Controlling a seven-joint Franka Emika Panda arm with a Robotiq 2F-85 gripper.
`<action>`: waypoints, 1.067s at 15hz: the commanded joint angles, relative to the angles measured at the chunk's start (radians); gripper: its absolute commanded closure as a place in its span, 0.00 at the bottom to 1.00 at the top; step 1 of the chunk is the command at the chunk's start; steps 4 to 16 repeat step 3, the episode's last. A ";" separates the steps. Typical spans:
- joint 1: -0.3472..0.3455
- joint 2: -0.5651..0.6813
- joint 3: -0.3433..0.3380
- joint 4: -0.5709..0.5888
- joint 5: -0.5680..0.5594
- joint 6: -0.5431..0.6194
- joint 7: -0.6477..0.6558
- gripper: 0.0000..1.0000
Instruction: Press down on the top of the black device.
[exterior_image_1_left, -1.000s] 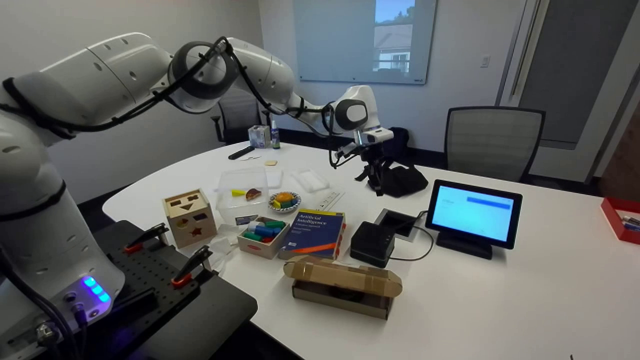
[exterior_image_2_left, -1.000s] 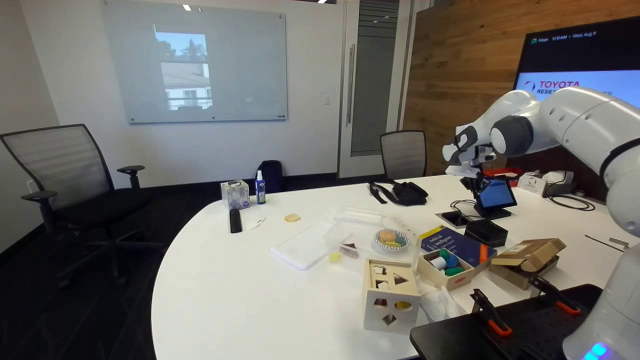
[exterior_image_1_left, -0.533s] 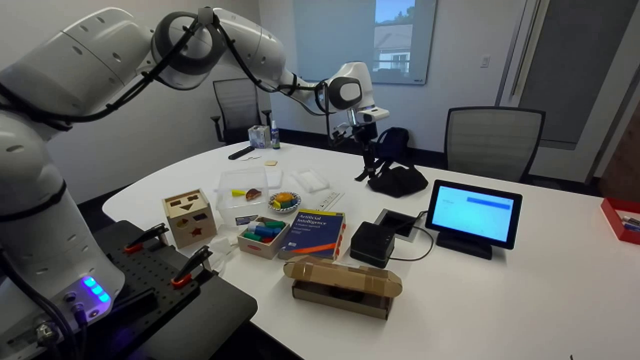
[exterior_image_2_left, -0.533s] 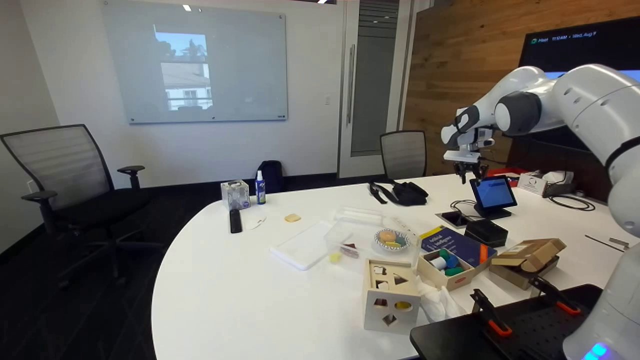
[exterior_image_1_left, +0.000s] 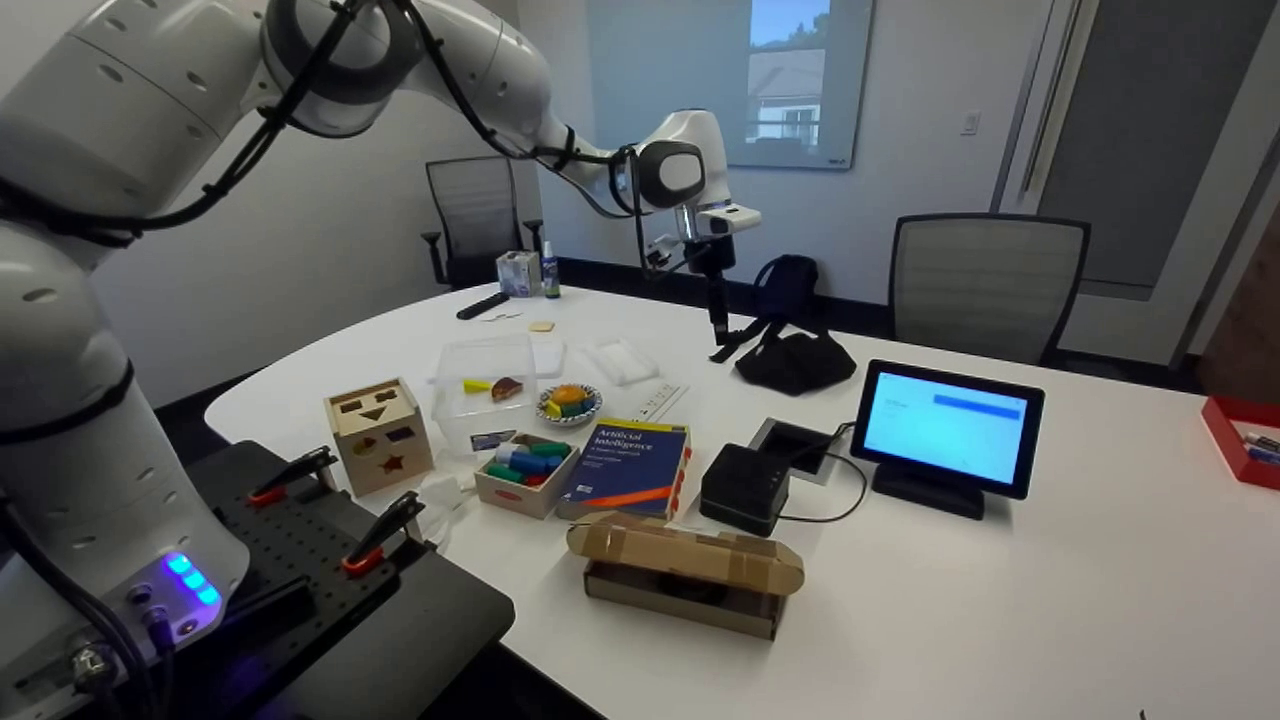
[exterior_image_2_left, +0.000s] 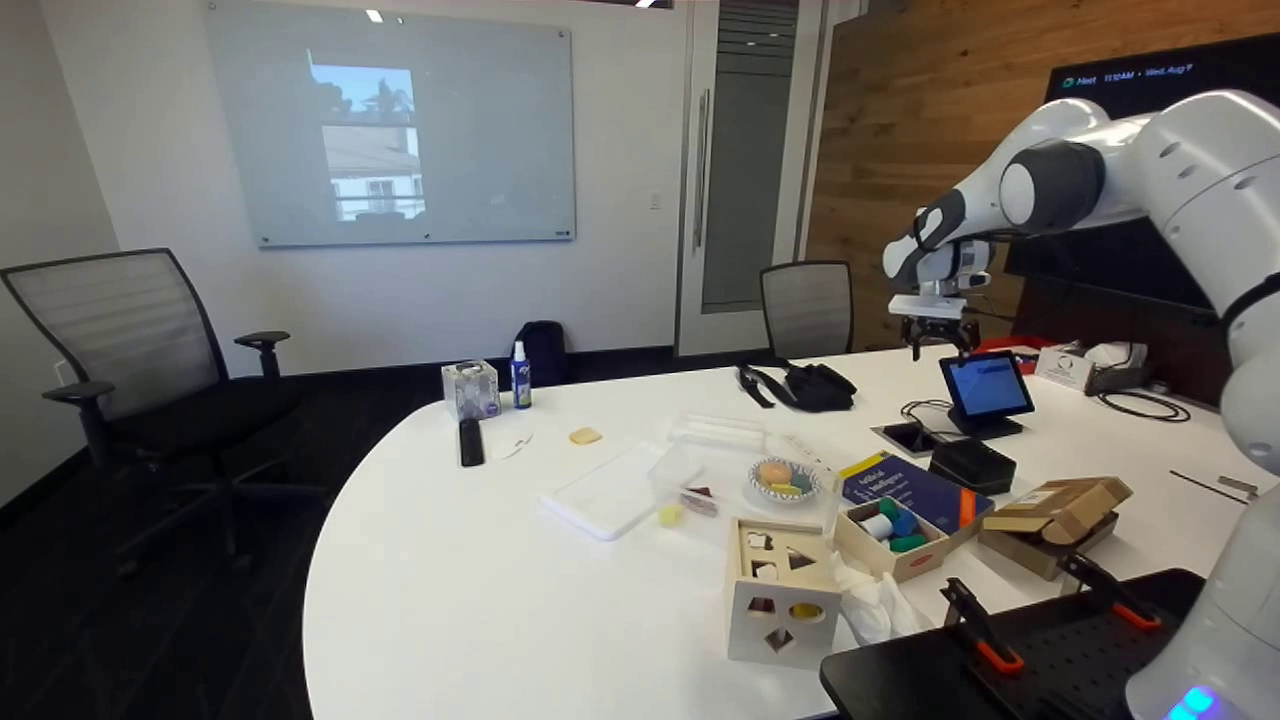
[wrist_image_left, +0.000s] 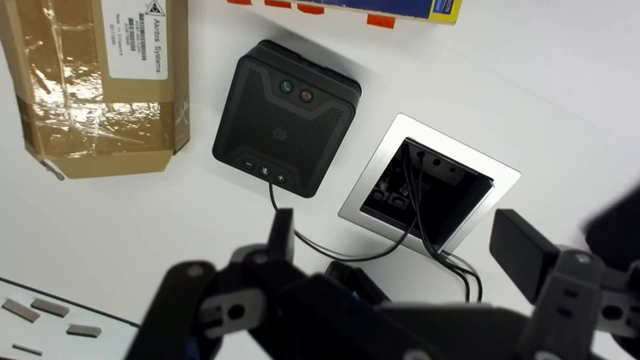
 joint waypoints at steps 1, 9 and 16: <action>0.003 -0.102 0.032 -0.143 -0.026 0.064 -0.026 0.00; 0.007 -0.122 0.036 -0.180 -0.031 0.089 -0.025 0.00; 0.007 -0.122 0.036 -0.180 -0.031 0.089 -0.025 0.00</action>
